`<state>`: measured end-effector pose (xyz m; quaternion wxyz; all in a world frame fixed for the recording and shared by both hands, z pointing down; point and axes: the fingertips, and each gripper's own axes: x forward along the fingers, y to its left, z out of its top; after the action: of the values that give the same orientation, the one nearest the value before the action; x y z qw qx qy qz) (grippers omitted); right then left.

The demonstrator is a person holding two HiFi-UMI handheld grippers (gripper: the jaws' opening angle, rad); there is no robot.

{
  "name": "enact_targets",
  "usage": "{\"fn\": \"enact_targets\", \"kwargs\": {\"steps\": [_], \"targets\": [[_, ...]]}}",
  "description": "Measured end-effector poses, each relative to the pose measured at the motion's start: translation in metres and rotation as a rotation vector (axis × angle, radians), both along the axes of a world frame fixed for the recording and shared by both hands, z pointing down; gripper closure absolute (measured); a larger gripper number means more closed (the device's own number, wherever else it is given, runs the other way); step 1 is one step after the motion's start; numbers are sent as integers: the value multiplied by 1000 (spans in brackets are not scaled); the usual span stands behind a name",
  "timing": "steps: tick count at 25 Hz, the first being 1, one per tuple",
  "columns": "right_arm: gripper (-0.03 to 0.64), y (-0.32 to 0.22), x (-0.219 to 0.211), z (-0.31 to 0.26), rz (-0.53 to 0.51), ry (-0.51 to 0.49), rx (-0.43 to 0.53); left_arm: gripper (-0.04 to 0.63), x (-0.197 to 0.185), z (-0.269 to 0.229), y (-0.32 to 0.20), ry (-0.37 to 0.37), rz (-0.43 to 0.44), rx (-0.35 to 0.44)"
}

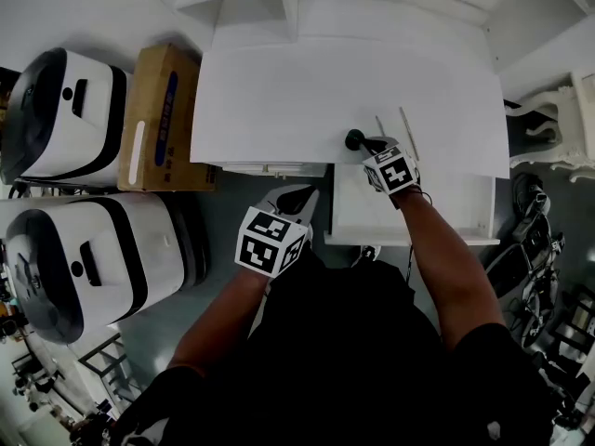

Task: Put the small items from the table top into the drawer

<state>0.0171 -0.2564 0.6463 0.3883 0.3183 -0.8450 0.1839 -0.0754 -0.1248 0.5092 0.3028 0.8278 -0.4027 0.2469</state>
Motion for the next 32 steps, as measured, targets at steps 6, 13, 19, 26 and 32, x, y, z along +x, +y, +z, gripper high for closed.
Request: {"fn": "enact_targets", "kwargs": {"steps": [6,13,19,26,32], "targets": [[583,20,16,-17,12,-38,16,592,8,6,-2,-6,19,-2],[583,85,36,3,-76,24,-14,591,15,21,5,-32,42,-21],[583,109,35,57,-117,115,-84,592,18,22,12,-43,58,-31],[582,102,22,103,-117,186,-141,591,11,23,19,-65,38,-45],[581,104,22,126,-130,238,-184,592,4,22,22,-70,11,-56]]}}
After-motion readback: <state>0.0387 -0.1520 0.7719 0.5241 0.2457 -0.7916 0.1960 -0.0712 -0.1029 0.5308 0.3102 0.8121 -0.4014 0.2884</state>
